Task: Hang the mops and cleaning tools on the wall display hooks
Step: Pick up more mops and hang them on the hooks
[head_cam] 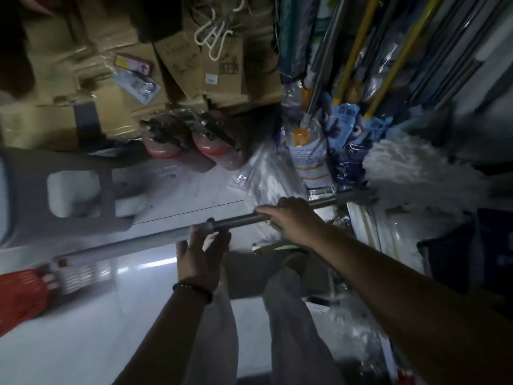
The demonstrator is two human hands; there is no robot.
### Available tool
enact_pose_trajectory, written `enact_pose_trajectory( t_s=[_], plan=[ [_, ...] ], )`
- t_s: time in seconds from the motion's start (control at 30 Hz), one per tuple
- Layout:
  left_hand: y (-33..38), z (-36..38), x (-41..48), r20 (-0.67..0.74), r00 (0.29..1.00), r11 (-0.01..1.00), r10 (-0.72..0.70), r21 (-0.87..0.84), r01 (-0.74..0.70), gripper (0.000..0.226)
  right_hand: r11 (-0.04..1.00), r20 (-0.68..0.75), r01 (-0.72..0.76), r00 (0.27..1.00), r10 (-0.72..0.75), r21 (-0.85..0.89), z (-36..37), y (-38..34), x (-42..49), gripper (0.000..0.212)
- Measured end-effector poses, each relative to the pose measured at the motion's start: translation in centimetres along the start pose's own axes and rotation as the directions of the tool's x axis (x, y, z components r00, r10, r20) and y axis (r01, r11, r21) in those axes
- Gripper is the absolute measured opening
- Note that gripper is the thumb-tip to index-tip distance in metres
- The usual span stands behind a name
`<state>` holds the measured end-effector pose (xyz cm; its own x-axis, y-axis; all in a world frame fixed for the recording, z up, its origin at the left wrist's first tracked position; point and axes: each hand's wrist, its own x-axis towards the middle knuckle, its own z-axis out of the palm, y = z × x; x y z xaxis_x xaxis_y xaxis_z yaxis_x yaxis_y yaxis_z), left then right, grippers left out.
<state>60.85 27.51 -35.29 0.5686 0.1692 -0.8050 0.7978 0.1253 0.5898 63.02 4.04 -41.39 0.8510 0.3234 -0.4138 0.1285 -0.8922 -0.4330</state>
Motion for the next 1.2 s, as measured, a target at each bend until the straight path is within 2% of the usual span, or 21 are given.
enact_pose_trajectory(
  t_s=[0.07,0.1,0.13,0.17,0.2,0.23,0.37,0.47,0.6,0.73,0.83,0.97,1.03,1.1,1.2],
  plan=[
    [2.9,-0.3,-1.4,-0.094,0.992,0.994,0.087,-0.057,-0.093,0.035,0.998,-0.043,0.010,0.999,-0.007,0.062,-2.6,-2.1,-0.2,0.056],
    [4.3,-0.4,-2.5,0.006,0.994,0.992,0.107,-0.072,-0.106,0.039,0.997,-0.054,0.008,0.999,-0.003,0.083,-3.9,-3.1,-0.3,0.054],
    [5.7,-0.6,-3.3,0.042,0.990,0.983,0.136,-0.133,-0.129,0.045,0.995,-0.068,0.004,0.998,0.003,0.102,-5.1,-3.8,-0.3,0.052],
    [7.2,-1.1,-4.2,-0.002,0.976,0.971,0.219,-0.102,-0.218,0.051,0.992,-0.086,-0.007,0.996,0.018,0.126,-6.4,-4.6,-0.3,0.050],
    [9.0,-0.8,-5.1,-0.039,0.969,0.958,0.245,-0.144,-0.248,0.053,0.986,-0.109,-0.026,0.993,0.044,0.162,-7.5,-5.3,-0.4,0.047],
    [10.8,-0.6,-6.1,-0.060,0.965,0.957,0.256,-0.128,-0.262,0.048,0.976,-0.135,-0.054,0.987,0.084,0.209,-8.7,-6.1,-0.6,0.045],
    [16.8,1.0,-9.9,0.041,0.962,0.918,0.270,-0.311,-0.244,0.014,0.920,-0.268,-0.128,0.934,0.238,0.371,-13.7,-9.2,-2.0,0.044],
    [20.4,1.8,-12.8,0.108,0.914,0.899,0.391,-0.259,-0.354,0.020,0.889,-0.308,-0.184,0.893,0.329,0.419,-17.0,-11.9,-3.2,0.047],
    [24.5,2.8,-15.4,0.144,0.875,0.884,0.463,-0.147,-0.444,0.030,0.855,-0.353,-0.219,0.842,0.409,0.469,-22.2,-15.4,-4.8,0.045],
    [27.3,3.8,-18.1,0.206,0.778,0.801,0.593,-0.050,-0.597,0.023,0.818,-0.453,-0.080,0.800,0.393,0.569,-28.1,-19.5,-7.2,0.032],
    [28.7,4.2,-20.5,0.286,0.682,0.706,0.673,0.024,-0.707,0.019,0.791,-0.571,0.027,0.708,0.417,0.611,-32.6,-22.7,-9.4,0.037],
    [31.0,5.7,-24.5,0.358,0.535,0.576,0.765,-0.011,-0.817,0.021,0.866,-0.731,0.095,0.586,0.350,0.491,-38.8,-26.5,-12.7,0.043],
    [32.1,6.6,-26.5,0.403,0.441,0.488,0.802,-0.015,-0.873,0.014,0.875,-0.780,0.129,0.527,0.339,0.467,-41.7,-28.4,-14.3,0.048],
    [33.2,7.6,-28.5,0.454,0.335,0.385,0.826,-0.021,-0.923,0.012,0.880,-0.835,0.159,0.425,0.349,0.448,-44.5,-29.9,-16.0,0.050],
    [35.5,9.3,-32.2,0.519,0.241,0.308,0.820,-0.045,-0.950,0.019,0.877,-0.893,0.197,0.212,0.397,0.437,-48.4,-31.2,-18.5,0.044]
  ],
)
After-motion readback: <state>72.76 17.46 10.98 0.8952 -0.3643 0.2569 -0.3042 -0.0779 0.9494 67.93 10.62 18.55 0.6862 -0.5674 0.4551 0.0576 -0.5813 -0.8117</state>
